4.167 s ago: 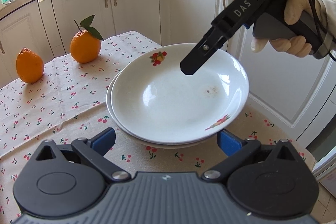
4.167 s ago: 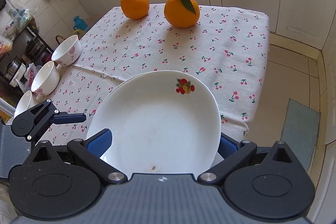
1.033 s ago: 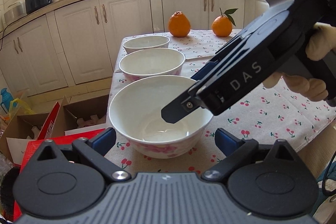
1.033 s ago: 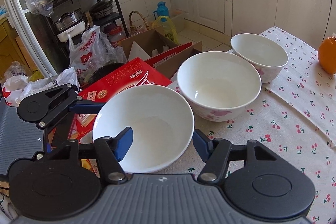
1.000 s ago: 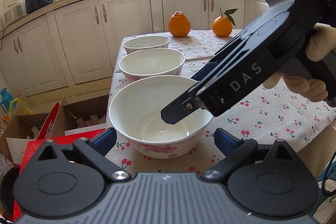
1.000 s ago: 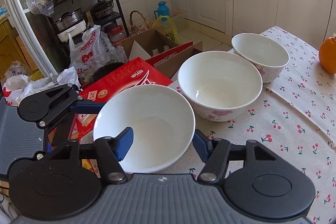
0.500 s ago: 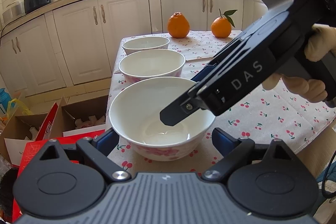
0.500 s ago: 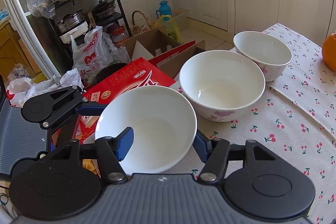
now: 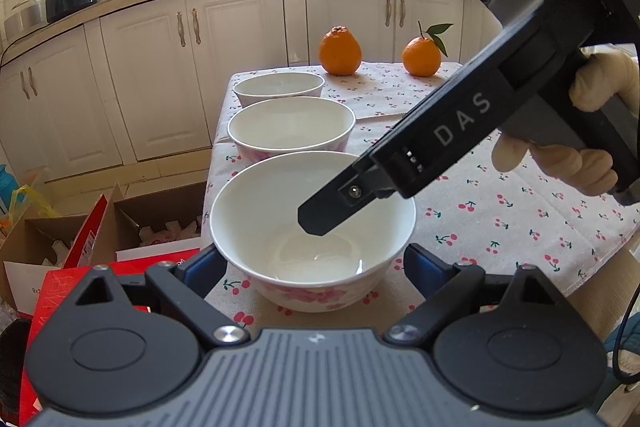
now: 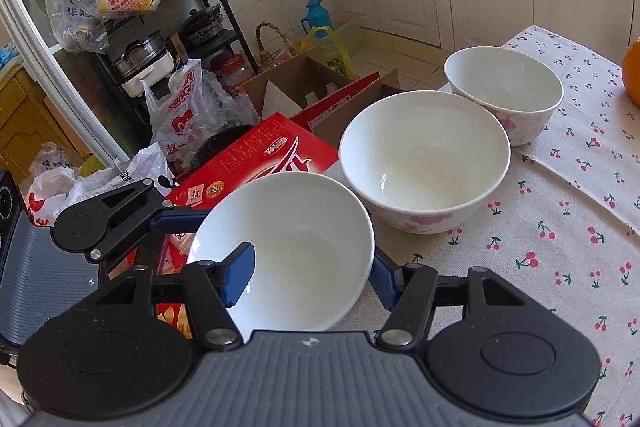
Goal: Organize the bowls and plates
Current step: 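Lift the gripped bowl off the table with the right tool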
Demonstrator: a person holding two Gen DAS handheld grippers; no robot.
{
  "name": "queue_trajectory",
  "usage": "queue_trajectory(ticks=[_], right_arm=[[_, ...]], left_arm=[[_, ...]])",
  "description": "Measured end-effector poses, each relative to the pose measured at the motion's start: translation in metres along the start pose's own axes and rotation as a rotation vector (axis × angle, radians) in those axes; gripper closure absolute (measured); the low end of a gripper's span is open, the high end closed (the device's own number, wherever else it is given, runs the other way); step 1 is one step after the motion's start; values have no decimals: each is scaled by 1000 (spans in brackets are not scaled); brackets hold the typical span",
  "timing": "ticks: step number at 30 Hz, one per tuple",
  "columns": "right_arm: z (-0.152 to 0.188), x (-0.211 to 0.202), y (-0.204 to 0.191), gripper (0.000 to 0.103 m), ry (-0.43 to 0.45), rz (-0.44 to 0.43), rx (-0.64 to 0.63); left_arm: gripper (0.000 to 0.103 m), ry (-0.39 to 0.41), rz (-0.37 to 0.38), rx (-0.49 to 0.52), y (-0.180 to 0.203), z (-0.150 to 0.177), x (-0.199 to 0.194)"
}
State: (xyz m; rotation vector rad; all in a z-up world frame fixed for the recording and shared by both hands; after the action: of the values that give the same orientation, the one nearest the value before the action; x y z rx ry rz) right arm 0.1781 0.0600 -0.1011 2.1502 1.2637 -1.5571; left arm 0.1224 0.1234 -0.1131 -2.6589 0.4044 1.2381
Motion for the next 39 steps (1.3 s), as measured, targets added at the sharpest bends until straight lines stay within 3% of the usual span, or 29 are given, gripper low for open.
queue_trajectory(ticks=[22, 39], right_arm=[[3, -5, 2, 36, 7, 1, 14], [43, -57, 42, 35, 76, 94, 102]], left_arm=[[10, 0, 26, 4, 4, -5, -5], [10, 30, 118, 119, 61, -36, 5]])
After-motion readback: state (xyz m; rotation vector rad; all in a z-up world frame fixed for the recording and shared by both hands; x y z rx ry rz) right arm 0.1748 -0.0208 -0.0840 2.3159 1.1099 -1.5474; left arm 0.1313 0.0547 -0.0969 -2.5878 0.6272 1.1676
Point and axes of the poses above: each gripper's, at about its wrist camera, not at the fingertips, and x roughly the way its jaws point, y to its right, z to its underside, the point moved 8 cm from there along x, roughly the way its jaws point, and after that the axes turned 14 degrees about -y, right-handed, at the moved point
